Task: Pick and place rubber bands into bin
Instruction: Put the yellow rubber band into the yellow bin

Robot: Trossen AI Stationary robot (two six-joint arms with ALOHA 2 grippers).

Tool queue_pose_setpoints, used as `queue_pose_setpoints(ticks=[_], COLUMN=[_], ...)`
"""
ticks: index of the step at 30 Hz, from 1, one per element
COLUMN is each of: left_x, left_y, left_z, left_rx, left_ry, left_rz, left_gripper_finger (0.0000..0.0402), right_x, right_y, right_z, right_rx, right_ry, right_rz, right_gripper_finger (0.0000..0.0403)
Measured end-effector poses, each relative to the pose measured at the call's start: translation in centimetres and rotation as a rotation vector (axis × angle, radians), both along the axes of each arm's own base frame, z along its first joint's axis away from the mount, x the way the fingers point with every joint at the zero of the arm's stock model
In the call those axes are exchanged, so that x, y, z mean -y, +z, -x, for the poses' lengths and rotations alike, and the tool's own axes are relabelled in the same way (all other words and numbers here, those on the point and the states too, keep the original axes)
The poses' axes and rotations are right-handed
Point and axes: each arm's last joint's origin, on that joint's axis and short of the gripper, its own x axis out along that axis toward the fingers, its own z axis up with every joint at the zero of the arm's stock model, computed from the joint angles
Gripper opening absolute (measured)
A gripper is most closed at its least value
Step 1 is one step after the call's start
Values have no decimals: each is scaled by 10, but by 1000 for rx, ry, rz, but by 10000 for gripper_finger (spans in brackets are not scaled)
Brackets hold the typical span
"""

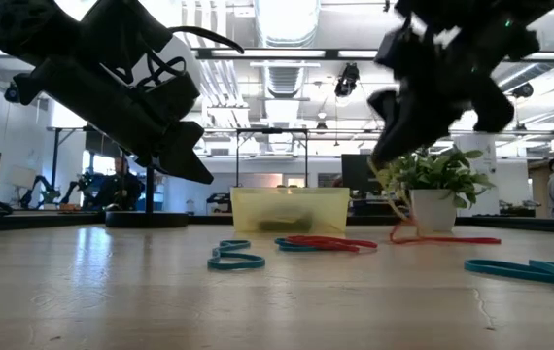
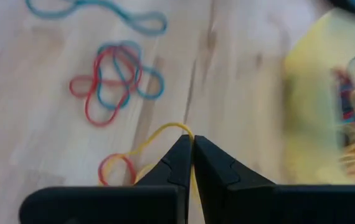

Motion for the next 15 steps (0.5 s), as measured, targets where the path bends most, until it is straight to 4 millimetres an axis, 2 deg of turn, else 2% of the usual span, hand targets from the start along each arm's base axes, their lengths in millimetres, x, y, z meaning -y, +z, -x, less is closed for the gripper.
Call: queue_pose_setpoints(ticks=[10,15], left_x=[0,0], left_y=[0,0], left_z=[0,0], left_rx=[0,0], left_ry=[0,0], left_rz=[0,0], left_gripper_finger=[0,0], right_x=[-10,-10], right_y=[57,81], right_z=[23,26], right_rx=[238,324], right_ry=[63,83], right_rz=[64,117], right_gripper_finger=[8,8])
